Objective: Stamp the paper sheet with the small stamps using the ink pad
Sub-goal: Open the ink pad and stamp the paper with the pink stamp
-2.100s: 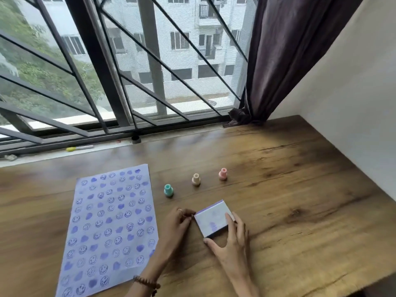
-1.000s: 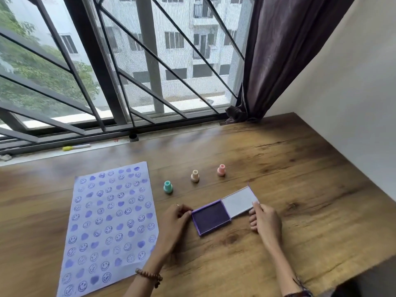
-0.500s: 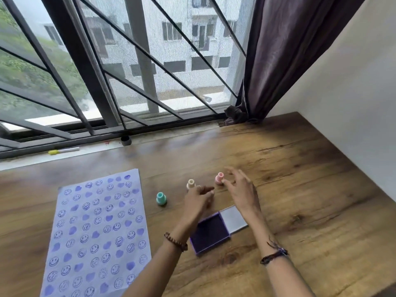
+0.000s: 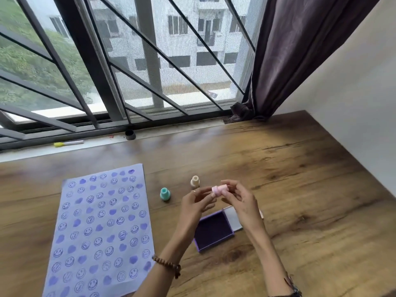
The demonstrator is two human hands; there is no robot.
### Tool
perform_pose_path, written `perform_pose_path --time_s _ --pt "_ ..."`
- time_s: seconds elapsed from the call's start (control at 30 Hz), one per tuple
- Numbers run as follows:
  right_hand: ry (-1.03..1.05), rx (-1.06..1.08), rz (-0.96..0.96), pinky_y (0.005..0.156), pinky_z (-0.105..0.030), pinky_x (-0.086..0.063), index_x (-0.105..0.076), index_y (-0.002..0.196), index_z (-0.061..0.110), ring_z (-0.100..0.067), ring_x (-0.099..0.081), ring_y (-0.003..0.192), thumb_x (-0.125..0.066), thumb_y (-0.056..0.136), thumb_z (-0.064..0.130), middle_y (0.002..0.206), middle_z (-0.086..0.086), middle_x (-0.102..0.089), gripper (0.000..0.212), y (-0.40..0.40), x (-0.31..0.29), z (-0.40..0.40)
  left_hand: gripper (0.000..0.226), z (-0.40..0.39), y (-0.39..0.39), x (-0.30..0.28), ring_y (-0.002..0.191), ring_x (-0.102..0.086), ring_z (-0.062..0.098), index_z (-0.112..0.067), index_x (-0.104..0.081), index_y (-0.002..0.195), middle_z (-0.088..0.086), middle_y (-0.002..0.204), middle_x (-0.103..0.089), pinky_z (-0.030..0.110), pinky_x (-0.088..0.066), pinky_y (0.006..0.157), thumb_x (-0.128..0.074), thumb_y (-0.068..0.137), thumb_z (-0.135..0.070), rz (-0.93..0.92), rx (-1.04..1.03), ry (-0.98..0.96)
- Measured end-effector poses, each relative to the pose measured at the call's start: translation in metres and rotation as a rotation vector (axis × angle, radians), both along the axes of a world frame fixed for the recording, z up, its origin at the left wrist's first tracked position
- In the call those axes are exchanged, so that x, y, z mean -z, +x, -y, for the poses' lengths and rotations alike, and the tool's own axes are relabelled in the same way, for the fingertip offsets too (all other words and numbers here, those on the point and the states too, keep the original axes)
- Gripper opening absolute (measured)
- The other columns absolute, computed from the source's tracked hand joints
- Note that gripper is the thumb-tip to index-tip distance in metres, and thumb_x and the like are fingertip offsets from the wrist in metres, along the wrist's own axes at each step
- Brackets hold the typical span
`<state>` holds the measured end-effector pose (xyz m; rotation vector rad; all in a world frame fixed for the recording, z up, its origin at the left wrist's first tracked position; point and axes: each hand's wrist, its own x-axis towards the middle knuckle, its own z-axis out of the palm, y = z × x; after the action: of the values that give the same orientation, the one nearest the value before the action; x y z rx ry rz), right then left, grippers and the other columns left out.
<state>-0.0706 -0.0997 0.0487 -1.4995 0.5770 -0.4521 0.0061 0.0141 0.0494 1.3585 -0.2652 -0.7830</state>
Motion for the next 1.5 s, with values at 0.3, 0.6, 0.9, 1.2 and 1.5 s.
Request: perform_pose_path --time_s 0.3,0.6,0.9,1.2,1.5 --pt "0.117 0.057 0.017 0.063 -0.016 -0.050 -0.065 0.087 0.012 -0.003 -0.064 0.071 -0.056 0.084 0.035 0.072 0.006 -0.072 0.024 -0.012 -0.007 -0.042 0.006 -0.032 -0.006 -0.011 0.080 -0.069 0.010 -0.020 -0.074 0.079 -0.004 0.076 -0.076 0.013 -0.055 0.068 -0.070 0.075 -0.019 0.025 -0.014 -0.021" --pt "0.807 0.148 0.085 0.050 -0.017 -0.055 -0.062 0.078 0.006 -0.007 -0.064 0.051 -0.045 0.092 0.009 0.055 -0.001 -0.069 0.023 -0.027 -0.015 -0.062 0.005 -0.084 -0.019 0.002 0.073 -0.061 0.016 -0.010 -0.062 0.080 0.008 0.076 -0.066 0.028 -0.048 0.070 -0.057 0.083 -0.010 0.639 -0.071 0.453" --pt "0.531 0.155 -0.047 0.058 -0.018 -0.057 -0.066 0.081 0.010 -0.012 -0.066 0.064 -0.053 0.086 0.001 0.068 -0.004 -0.070 0.016 -0.042 -0.003 -0.073 0.048 -0.101 -0.027 0.023 0.116 -0.053 0.018 -0.020 -0.050 0.125 -0.001 0.129 -0.053 0.031 -0.044 0.089 -0.061 0.079 -0.015 0.731 0.072 0.617" --pt "-0.879 -0.151 -0.449 0.079 -0.037 -0.047 -0.063 0.098 0.009 -0.026 -0.061 0.093 -0.048 0.091 0.019 0.103 -0.009 -0.062 0.020 -0.032 -0.003 -0.089 0.072 -0.093 -0.034 0.032 0.135 -0.026 0.023 -0.028 -0.039 0.134 0.003 0.148 -0.034 0.036 -0.022 0.113 -0.069 0.071 -0.044 0.895 0.214 0.724" --pt "-1.203 -0.193 -0.414 0.064 -0.033 -0.056 -0.063 0.090 0.010 -0.022 -0.065 0.078 -0.051 0.092 0.014 0.086 -0.007 -0.067 0.013 -0.034 0.007 -0.094 0.069 -0.091 -0.032 0.047 0.136 -0.026 0.019 -0.036 -0.041 0.130 -0.005 0.147 -0.035 0.039 -0.025 0.112 -0.069 0.068 -0.048 0.850 0.145 0.685"
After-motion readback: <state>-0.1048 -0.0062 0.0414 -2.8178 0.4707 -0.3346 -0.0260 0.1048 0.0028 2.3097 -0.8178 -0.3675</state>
